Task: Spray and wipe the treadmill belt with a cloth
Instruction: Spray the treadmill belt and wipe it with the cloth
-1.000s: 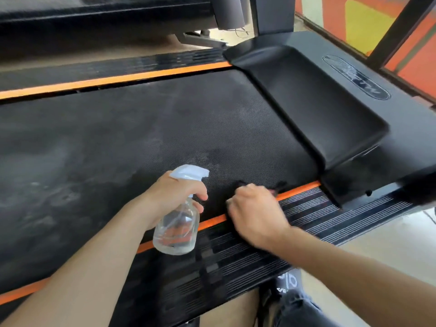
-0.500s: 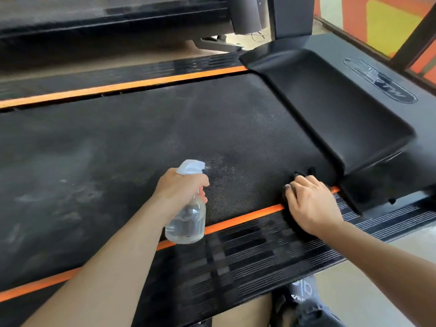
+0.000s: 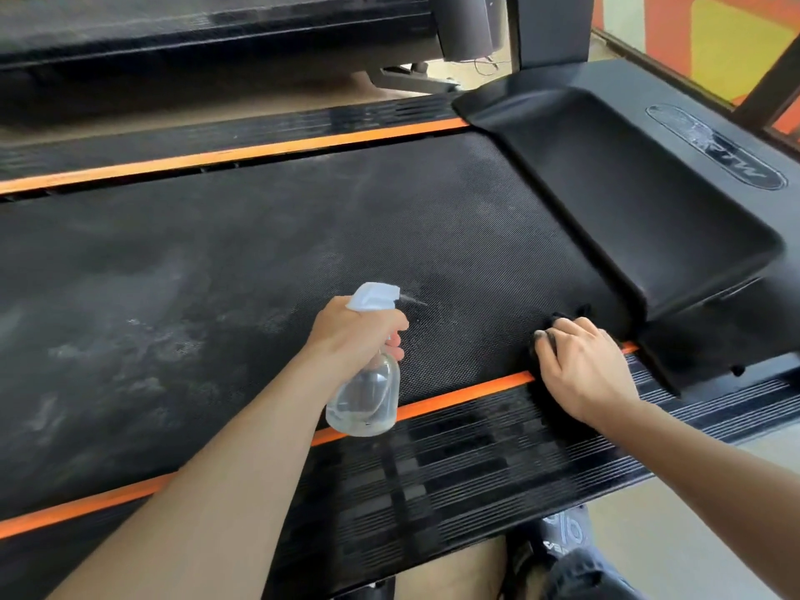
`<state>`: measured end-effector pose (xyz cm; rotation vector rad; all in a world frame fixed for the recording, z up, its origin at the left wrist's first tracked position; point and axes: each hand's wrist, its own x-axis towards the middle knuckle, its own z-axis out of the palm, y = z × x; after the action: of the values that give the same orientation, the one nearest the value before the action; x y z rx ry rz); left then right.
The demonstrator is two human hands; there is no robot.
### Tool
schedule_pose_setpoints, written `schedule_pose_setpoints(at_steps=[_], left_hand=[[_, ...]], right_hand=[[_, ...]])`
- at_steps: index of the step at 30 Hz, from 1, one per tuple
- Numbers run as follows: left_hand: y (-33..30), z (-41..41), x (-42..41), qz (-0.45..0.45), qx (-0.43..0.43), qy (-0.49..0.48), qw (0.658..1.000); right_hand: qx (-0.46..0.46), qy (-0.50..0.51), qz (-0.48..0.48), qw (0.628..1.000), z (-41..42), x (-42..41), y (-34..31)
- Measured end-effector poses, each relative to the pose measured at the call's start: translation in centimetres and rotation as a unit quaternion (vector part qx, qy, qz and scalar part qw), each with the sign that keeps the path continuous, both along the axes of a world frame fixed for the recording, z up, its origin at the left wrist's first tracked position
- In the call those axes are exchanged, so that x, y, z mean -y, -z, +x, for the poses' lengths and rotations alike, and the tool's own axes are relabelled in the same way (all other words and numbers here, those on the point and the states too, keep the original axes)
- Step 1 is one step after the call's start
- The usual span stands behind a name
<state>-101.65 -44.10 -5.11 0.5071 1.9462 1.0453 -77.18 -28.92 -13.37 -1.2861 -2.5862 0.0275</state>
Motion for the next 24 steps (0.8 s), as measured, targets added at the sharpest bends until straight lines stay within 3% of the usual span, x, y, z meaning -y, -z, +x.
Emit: schedule_pose_setpoints(at_steps=[4,6,9,11,14,17,20,24], left_hand=[[0.6,-0.9,0.1,0.021,-0.013,-0.065,0.998],[1.0,-1.5,0.3,0.051,-0.022,-0.079,0.995],[1.6,-1.9,1.1,0.096,-0.072,-0.105,0.987],[2.0,-1.9,2.1,0.124,-0.086,-0.119,0.981],[2.9,-1.4,3.7,0.139,-0.069,-0.123,0.980],[4.5,-0.1,5.3,0.153,-0.079,-0.099,0.980],[5.7,0.2,5.9,0.154,-0.106,-0.079,0.979],[6.2,0.2,5.7,0.156,-0.132,-0.100,0.974]], right_hand=[[-0.006,0.006,-0.032,0.999,-2.4,1.4,-1.0],[-0.018,-0.096,-0.049,0.994,-4.5,4.3,-1.4],[-0.001,-0.303,-0.137,0.943,-8.7,7.9,-1.0],[0.039,-0.346,-0.170,0.922,-11.1,7.6,-1.0],[0.084,-0.315,-0.130,0.936,-13.0,4.3,0.3],[0.089,-0.197,-0.069,0.974,-14.7,-0.8,1.1],[0.079,-0.107,-0.101,0.986,-16.2,-2.9,1.3],[0.106,-0.222,-0.133,0.960,-11.9,1.8,0.5]])
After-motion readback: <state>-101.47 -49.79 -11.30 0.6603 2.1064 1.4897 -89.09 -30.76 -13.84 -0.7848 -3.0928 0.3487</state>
